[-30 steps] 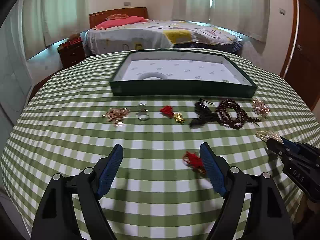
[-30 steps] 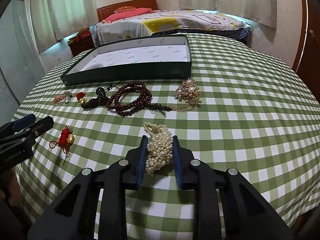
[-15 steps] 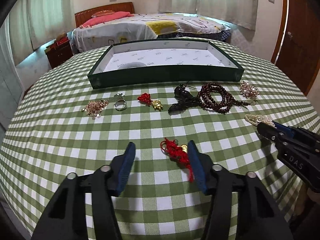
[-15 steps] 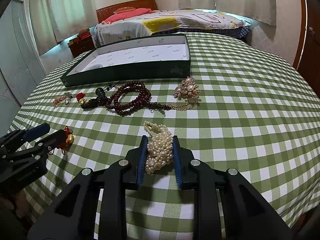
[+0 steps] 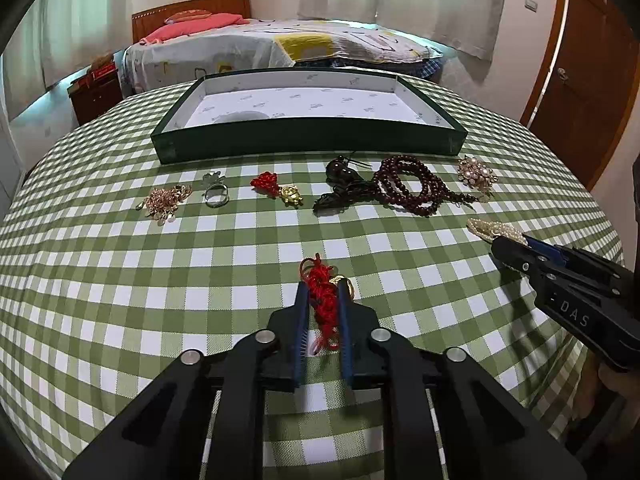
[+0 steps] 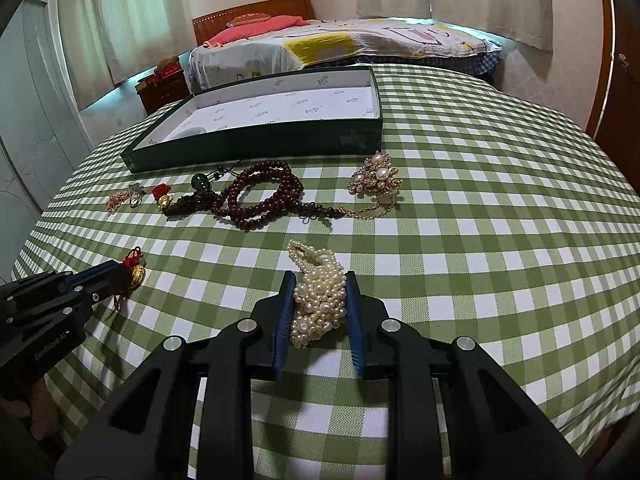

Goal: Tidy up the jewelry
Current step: 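Grasp the red tassel charm with the left tool while the right tool holds the pearls, then carry the pearls and red tassel into the green box and open both tools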

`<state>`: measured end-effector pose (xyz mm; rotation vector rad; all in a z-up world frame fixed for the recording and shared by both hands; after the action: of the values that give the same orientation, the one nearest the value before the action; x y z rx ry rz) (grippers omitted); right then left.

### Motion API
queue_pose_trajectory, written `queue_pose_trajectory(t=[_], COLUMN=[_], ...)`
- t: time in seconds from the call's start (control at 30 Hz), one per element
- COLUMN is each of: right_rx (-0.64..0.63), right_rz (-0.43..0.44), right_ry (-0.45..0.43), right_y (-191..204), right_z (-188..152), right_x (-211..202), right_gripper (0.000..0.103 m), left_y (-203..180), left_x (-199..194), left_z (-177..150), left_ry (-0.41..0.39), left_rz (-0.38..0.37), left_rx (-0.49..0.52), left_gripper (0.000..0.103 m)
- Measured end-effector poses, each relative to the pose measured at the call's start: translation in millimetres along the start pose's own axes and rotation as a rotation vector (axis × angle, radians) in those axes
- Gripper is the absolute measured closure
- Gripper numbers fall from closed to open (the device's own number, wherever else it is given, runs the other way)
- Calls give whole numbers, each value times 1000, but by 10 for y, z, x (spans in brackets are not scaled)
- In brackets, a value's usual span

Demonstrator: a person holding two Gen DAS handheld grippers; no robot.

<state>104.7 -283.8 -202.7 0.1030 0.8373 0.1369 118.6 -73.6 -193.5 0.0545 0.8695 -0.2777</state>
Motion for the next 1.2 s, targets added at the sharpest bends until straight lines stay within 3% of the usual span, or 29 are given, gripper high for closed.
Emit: queue_pose_trajectory(t=[1.2], right_rx=[-17], right_rz=[27], right_ry=[-127], right_y=[170], right_z=[272], right_x=[-372], right_gripper=[79], left_y=[99], left_x=[-324], left_z=[402], left_ry=[-158], left_rz=[16], left_rx=[-10], left_gripper=[94])
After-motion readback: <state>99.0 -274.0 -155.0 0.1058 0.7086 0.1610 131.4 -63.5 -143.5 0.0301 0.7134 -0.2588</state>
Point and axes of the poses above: each gripper's, at about its wrist camera, not at the fingertips, and x roughly the way its jaws point, y to its left, z to its top, the point moved 2 cm from there along x, roughly the way its jaws point, and after that the axes turned 1 degree about x, right-handed, at the moved point
